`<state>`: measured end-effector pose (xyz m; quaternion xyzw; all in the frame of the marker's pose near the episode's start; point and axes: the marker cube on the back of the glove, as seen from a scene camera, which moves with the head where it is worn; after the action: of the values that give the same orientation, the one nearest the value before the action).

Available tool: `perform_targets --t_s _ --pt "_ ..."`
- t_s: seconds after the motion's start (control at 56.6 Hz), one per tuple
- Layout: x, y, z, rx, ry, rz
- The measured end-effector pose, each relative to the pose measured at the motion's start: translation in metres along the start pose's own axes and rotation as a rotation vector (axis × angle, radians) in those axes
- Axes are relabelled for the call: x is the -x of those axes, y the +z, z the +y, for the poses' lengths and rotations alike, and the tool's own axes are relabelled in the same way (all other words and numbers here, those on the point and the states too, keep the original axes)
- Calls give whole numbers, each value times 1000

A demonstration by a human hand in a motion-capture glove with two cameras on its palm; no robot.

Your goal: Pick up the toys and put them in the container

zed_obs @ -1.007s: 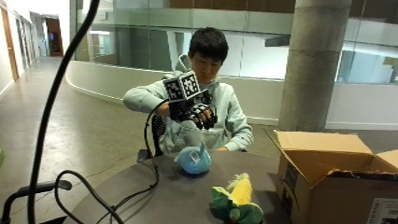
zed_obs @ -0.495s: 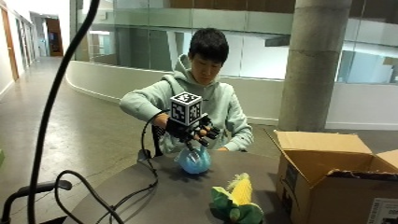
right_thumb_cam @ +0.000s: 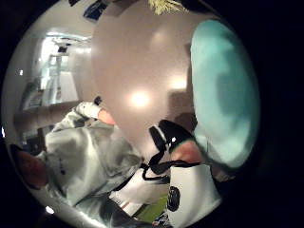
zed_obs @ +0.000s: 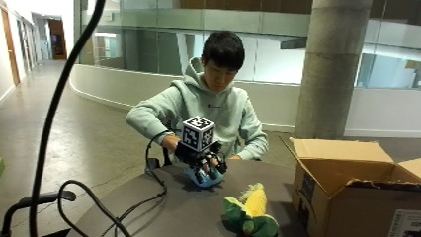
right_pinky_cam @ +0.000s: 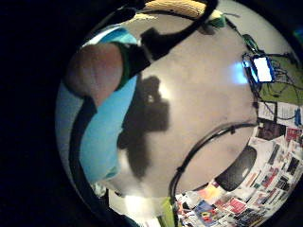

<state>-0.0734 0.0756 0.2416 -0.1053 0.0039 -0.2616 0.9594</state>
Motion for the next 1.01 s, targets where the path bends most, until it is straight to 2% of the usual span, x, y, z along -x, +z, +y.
perform_targets --t_s 0.247,0.495,0.759,0.848,1.007 --pt "-8 0 -26 -123 10 -127" --pt "16 -30 -47 -77 -1 -213" --pt "66 -158 -60 -173 -66 -219" --pt "90 -206 -74 -276 -70 -197" --pt "107 -304 -144 -535 -84 -152"
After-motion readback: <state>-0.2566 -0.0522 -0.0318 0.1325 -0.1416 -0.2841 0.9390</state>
